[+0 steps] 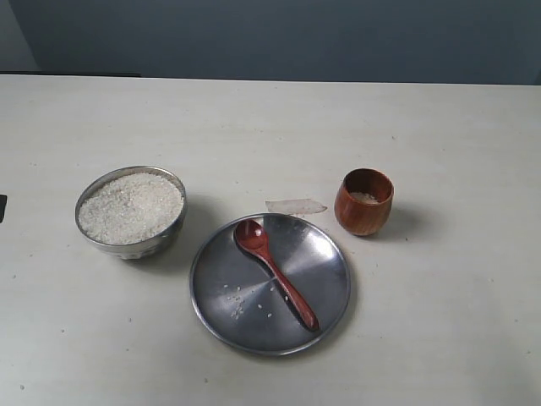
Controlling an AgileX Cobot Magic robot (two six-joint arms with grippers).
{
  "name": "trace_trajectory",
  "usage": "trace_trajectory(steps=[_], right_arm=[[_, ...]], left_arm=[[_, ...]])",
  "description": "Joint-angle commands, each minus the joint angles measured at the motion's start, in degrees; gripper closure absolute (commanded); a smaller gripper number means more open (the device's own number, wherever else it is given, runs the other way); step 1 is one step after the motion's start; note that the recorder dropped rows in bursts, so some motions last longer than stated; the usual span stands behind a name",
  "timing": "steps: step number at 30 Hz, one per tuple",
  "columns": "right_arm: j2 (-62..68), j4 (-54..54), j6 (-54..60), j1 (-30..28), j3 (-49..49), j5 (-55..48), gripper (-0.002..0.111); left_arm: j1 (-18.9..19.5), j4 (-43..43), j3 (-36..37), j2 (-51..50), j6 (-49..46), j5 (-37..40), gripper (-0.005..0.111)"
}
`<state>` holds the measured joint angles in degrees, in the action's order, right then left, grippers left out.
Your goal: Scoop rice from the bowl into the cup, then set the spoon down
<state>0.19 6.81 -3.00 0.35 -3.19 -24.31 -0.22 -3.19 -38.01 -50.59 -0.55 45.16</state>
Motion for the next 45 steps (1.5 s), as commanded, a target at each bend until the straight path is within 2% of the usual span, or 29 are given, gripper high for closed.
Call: trace_trajectory(steps=[1, 26, 32, 41, 45], right_arm=[[-0.2, 0.7, -0.2, -0.3, 0.2, 0.9, 0.109], [-0.2, -1.1, 0.2, -0.3, 0.2, 3.4, 0.109], [-0.2, -5.3, 7.9, -0.3, 0.2, 0.9, 0.109], [-0.2, -4.6, 7.3, -0.3, 0.2, 0.7, 0.109], [-0.2, -4.4, 3.6, -0.3, 0.2, 1.2, 0.109]], left_arm=[[-0.5, -0.2, -0.2, -0.1, 0.0, -0.4, 0.106], [-0.5, -0.2, -0.2, -0.1, 0.0, -0.4, 0.106], [-0.5, -0.2, -0.2, -0.1, 0.0, -0.4, 0.106], [-0.5, -0.2, -0.2, -0.1, 0.0, -0.4, 0.106], [-0.5, -0.2, -0.2, -0.1, 0.0, -0.4, 0.106]])
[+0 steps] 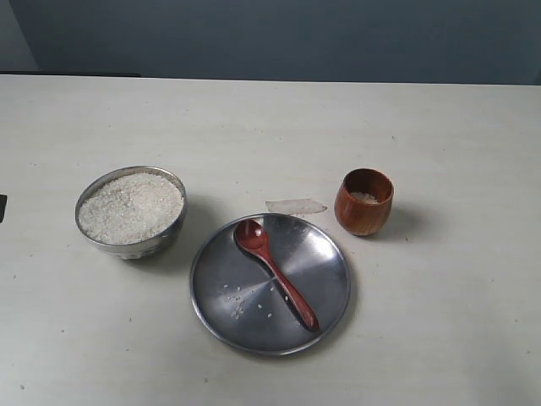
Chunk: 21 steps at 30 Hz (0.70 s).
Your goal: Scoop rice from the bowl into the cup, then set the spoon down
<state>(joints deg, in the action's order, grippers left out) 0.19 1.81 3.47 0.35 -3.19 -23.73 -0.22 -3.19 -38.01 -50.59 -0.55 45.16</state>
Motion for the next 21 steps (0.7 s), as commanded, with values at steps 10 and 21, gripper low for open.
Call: trace_trajectory(steps=[10, 21], right_arm=[[-0.2, 1.6, -3.5, -0.3, 0.2, 0.6, 0.109], [-0.2, 1.5, -3.5, -0.3, 0.2, 0.6, 0.109]], left_arm=[[-0.5, -0.2, -0.2, -0.1, 0.0, -0.4, 0.106], [-0.5, -0.2, -0.2, -0.1, 0.0, -0.4, 0.106]])
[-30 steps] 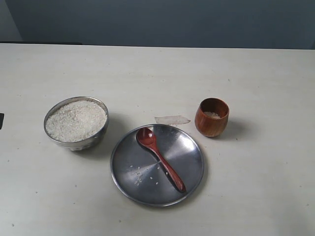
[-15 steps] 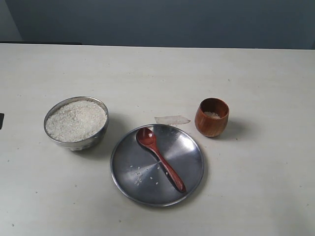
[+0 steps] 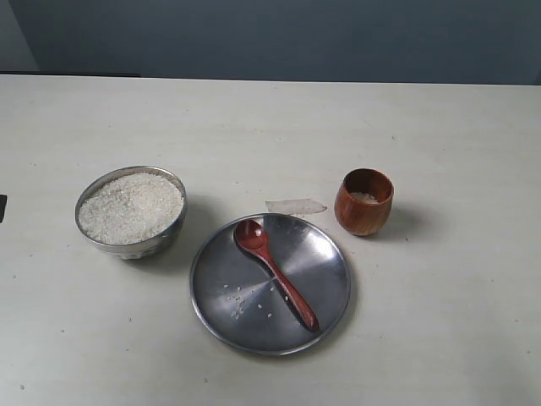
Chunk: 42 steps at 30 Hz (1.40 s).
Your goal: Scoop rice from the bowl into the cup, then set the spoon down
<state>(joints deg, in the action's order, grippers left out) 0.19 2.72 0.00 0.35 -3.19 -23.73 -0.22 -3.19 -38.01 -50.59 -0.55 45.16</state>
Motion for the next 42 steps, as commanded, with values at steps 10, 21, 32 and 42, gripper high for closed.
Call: trace_trajectory(steps=[10, 21, 32, 42], right_arm=[[-0.2, 0.1, 0.0, -0.3, 0.2, 0.6, 0.109], [-0.2, -1.4, 0.0, -0.3, 0.2, 0.6, 0.109], [-0.2, -1.4, 0.0, -0.3, 0.2, 0.7, 0.109], [-0.2, -1.4, 0.0, -0.3, 0.2, 0.7, 0.109]], left_arm=[[-0.5, -0.2, -0.2, -0.1, 0.0, -0.4, 0.106], [-0.5, -0.2, -0.2, -0.1, 0.0, -0.4, 0.106], [-0.5, -0.2, -0.2, -0.1, 0.0, -0.4, 0.106], [-0.5, -0.2, -0.2, -0.1, 0.0, -0.4, 0.106]])
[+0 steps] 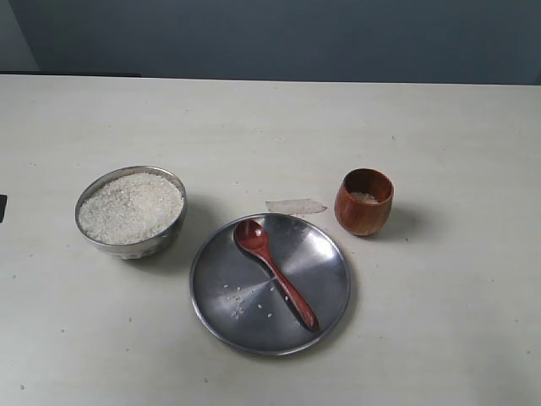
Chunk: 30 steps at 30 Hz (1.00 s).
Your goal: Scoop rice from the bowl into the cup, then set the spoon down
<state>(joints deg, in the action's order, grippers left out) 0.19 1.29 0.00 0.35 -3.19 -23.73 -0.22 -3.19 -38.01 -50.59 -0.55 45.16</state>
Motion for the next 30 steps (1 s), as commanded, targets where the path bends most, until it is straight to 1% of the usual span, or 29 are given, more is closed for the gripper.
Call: trace_trajectory(steps=[1, 7, 9, 12, 14, 18, 20, 22, 25, 30], right_arm=[[-0.2, 0.0, 0.0, -0.3, 0.2, 0.7, 0.109], [-0.2, 0.0, 0.0, -0.3, 0.2, 0.7, 0.109], [-0.2, 0.0, 0.0, -0.3, 0.2, 0.7, 0.109], [-0.2, -0.3, 0.0, -0.3, 0.2, 0.7, 0.109], [-0.2, -0.3, 0.0, -0.3, 0.2, 0.7, 0.109], [-0.2, -0.3, 0.0, -0.3, 0.2, 0.7, 0.109], [-0.2, -0.3, 0.0, -0.3, 0.2, 0.7, 0.109], [-0.2, -0.3, 0.0, -0.3, 0.2, 0.7, 0.109], [-0.2, -0.3, 0.0, -0.3, 0.2, 0.7, 0.109], [-0.2, -0.3, 0.0, -0.3, 0.2, 0.7, 0.109]], left_arm=[[-0.5, -0.2, -0.2, -0.1, 0.0, -0.4, 0.106], [-0.5, -0.2, -0.2, 1.0, 0.0, -0.4, 0.106], [-0.5, -0.2, -0.2, 2.7, 0.0, -0.4, 0.106], [-0.5, 0.8, -0.2, 8.3, -0.4, -0.5, 0.106], [-0.5, 5.4, -0.2, 12.2, -1.5, -3.8, 0.106], [-0.5, 9.1, -0.2, 18.4, -1.5, -11.1, 0.106], [0.1, 9.3, 0.5, 20.5, -1.5, -12.9, 0.106], [1.2, 9.3, 4.0, 22.7, -1.5, -17.2, 0.106], [2.0, 9.0, 11.8, 25.9, -1.4, -23.5, 0.106], [2.0, 8.9, 19.0, 29.3, -1.1, -28.9, 0.106]])
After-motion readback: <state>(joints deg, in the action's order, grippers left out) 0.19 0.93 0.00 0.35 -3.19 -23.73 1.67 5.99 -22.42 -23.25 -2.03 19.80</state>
